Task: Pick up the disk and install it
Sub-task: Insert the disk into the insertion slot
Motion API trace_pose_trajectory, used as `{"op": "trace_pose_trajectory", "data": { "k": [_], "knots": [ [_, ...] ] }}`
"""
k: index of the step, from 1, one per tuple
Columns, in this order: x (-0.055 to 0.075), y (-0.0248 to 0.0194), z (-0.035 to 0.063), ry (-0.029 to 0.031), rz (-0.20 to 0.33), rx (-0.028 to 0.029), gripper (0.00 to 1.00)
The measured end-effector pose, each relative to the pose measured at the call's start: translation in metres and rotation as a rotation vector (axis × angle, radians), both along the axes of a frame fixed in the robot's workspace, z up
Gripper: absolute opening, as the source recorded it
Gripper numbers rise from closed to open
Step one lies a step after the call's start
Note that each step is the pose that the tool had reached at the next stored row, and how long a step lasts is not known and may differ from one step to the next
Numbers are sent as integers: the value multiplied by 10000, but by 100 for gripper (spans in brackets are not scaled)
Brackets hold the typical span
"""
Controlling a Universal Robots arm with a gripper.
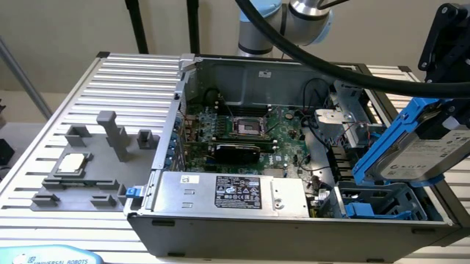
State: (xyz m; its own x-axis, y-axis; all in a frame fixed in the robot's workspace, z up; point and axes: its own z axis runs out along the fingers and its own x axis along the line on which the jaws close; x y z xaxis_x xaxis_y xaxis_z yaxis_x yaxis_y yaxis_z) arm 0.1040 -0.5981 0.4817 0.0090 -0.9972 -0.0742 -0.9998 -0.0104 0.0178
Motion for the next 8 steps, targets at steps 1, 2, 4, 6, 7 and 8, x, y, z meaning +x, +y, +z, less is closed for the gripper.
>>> {"op": "trace_pose_trajectory", "data": {
  "k": [1,2,4,6,7,8],
  "knots": [
    [0,0,0,0,0,0,33],
    [0,0,0,0,0,0,33],
    [0,0,0,0,0,0,33],
    [0,0,0,0,0,0,33],
    [0,0,0,0,0,0,33],
    [0,0,0,0,0,0,33]
  ]
}}
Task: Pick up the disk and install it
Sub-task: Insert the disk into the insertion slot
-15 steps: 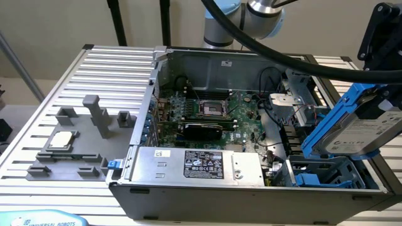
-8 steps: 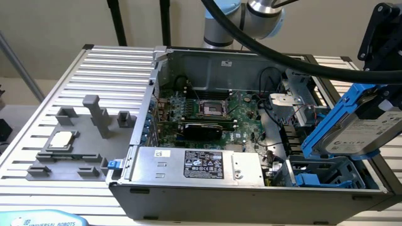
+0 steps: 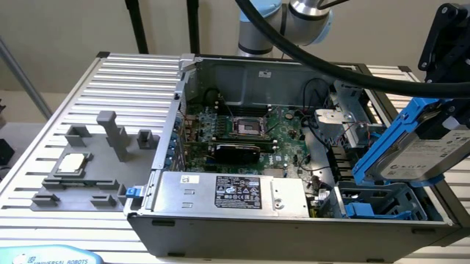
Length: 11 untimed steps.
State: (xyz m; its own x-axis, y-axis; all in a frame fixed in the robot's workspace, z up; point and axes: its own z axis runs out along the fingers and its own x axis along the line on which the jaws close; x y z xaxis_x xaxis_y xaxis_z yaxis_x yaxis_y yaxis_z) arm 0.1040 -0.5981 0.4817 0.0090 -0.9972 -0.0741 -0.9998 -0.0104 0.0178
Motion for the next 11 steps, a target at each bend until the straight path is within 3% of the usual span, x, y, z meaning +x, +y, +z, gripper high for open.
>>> {"op": "trace_pose_trajectory", "data": {
  "k": [4,11],
  "knots": [
    [0,0,-26,1,1,-10,33],
    [-4,15,-130,2,1,-113,33]
  ]
}}
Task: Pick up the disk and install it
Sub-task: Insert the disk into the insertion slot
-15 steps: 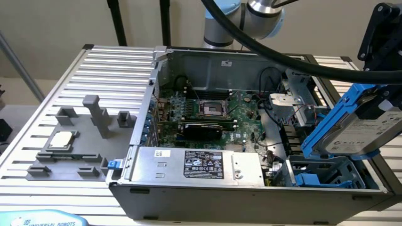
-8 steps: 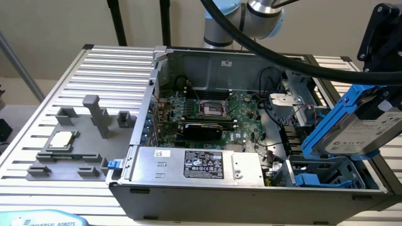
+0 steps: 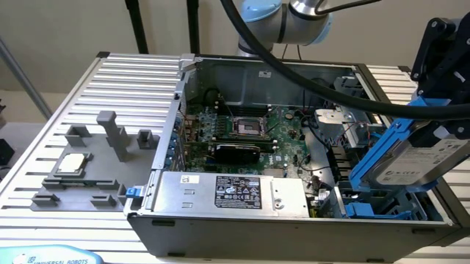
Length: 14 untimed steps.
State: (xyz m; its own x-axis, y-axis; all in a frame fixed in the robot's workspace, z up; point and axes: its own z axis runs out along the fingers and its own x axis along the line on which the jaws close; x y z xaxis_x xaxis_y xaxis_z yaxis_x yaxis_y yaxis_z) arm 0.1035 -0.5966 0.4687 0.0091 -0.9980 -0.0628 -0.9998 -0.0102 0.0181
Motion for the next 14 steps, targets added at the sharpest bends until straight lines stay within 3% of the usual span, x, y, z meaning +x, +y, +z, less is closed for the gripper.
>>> {"op": "trace_pose_trajectory", "data": {
  "k": [7,14],
  "knots": [
    [-1,7,-106,28,-4,-51,33],
    [0,26,-166,99,-2,-120,33]
  ]
}}
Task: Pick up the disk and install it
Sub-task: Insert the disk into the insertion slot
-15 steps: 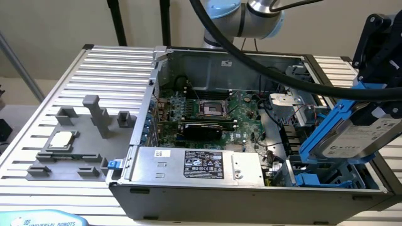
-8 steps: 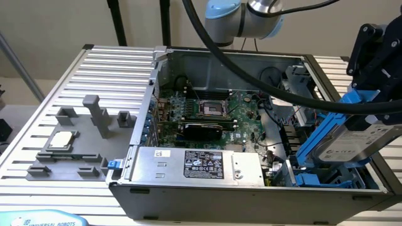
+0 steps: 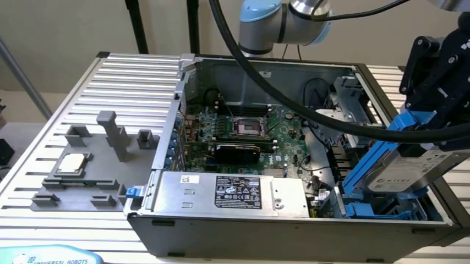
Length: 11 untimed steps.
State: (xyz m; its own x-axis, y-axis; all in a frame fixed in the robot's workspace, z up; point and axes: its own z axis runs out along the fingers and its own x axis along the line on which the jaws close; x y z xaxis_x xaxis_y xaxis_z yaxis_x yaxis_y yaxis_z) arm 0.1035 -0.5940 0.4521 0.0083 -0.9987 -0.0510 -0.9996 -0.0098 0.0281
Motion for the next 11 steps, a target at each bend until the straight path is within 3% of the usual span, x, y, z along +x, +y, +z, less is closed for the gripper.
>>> {"op": "trace_pose_trajectory", "data": {
  "k": [11],
  "knots": [
    [36,11,-45,1,-43,-37,33]
  ]
}}
